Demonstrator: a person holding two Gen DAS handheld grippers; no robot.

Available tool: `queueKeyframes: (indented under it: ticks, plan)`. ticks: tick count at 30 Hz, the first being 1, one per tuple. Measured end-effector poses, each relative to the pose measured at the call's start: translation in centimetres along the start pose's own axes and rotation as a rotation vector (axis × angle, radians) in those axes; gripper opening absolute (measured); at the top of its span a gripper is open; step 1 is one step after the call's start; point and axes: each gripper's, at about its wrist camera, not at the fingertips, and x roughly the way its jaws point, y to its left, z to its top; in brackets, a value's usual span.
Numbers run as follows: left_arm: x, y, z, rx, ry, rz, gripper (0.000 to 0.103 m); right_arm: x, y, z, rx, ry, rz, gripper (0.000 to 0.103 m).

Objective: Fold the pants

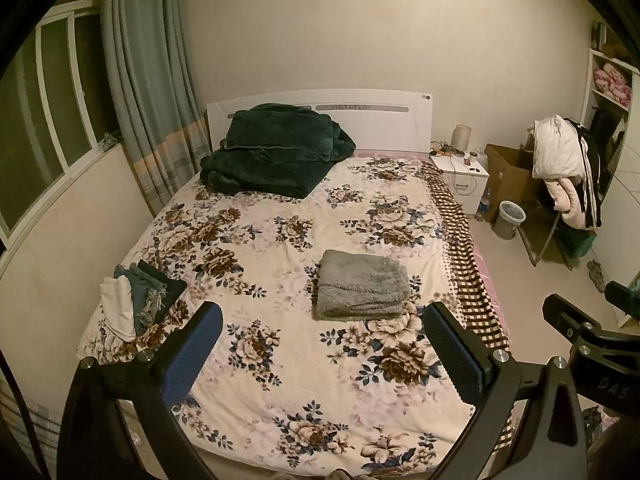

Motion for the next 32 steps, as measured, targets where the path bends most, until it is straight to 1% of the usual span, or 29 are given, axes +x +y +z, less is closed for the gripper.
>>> queueKeyframes:
  ticks: [17, 28, 32]
  plan:
    - [-0.12, 0.15, -0.36, -0.008, 0.002, -0.009, 0.103, -0.11, -0.17, -0.15, 0.002, -0.007, 0.000, 0.103]
    - [-0.47, -0.26, -0.55, -0.009, 0.003, 0.002, 0.103, 0.08, -0.27, 0.06, 0.003, -0.002, 0.001, 0.103]
    - [-0.46, -0.29, -0.65, -0.018, 0.004, -0.011, 0.103, 0.15, -0.16, 0.07, 0.004, -0.002, -0.002, 0.103]
